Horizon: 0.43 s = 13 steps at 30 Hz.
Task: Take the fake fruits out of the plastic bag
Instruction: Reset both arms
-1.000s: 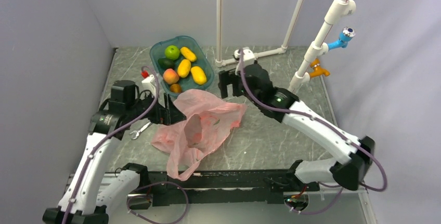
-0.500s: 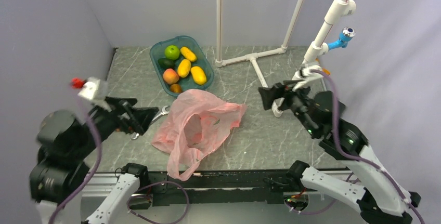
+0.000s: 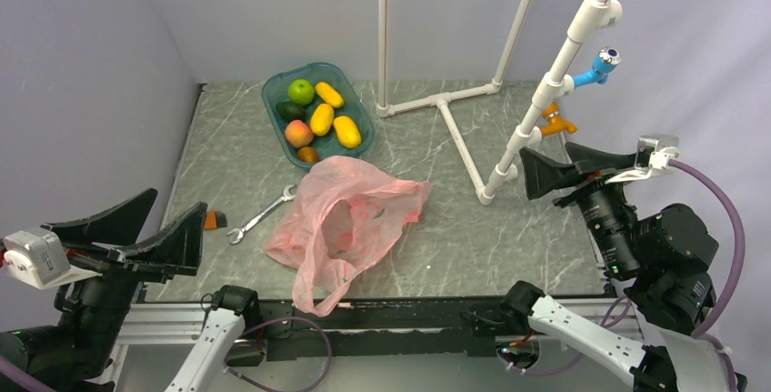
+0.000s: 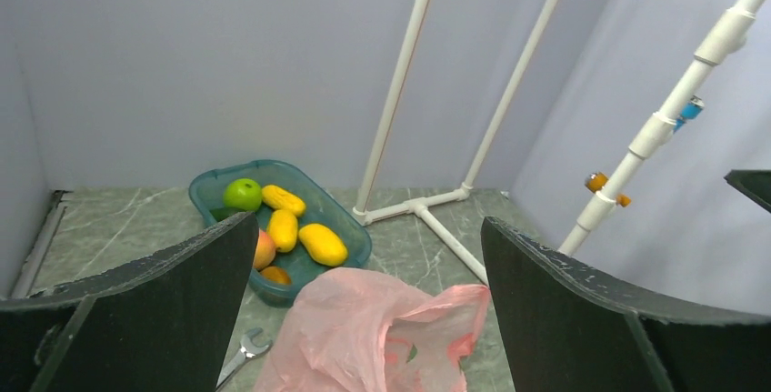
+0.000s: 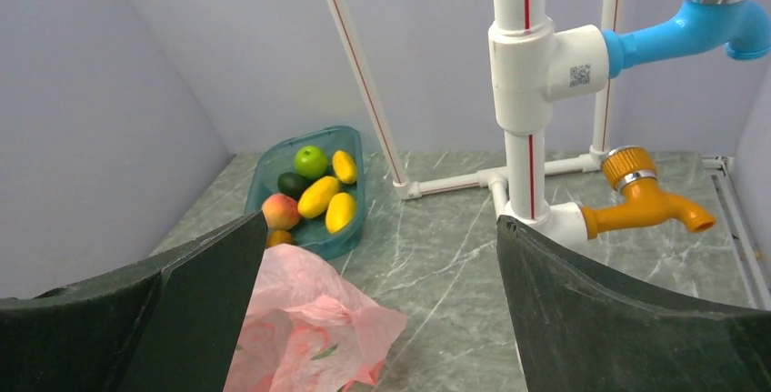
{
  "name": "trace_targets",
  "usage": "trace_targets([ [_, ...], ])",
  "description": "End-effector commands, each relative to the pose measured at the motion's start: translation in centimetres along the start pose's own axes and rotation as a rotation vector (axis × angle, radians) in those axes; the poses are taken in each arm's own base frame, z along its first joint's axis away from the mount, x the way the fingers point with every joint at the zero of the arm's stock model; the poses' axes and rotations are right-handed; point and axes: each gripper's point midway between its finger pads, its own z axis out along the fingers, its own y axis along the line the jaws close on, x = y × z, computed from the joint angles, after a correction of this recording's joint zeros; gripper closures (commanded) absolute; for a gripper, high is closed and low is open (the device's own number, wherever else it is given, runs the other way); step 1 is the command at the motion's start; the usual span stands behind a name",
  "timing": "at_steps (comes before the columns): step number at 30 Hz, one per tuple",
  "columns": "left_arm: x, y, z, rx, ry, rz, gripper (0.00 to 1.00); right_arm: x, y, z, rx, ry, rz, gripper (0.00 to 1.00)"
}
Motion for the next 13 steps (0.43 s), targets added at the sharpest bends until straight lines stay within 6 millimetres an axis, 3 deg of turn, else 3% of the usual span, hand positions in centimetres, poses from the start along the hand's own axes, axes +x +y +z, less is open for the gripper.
trace_targets([
  [1, -1.1, 0.6, 0.2, -0.041, -0.035, 0.005, 0.00, -0.3, -0.8, -0.3, 0.034, -0.010, 0.005, 0.00],
  [13, -0.3, 0.4, 0.5, -0.026, -0.008, -0.018, 0.01, -0.1, -2.0, -0.9, 0.088, -0.020, 0.017, 0.00],
])
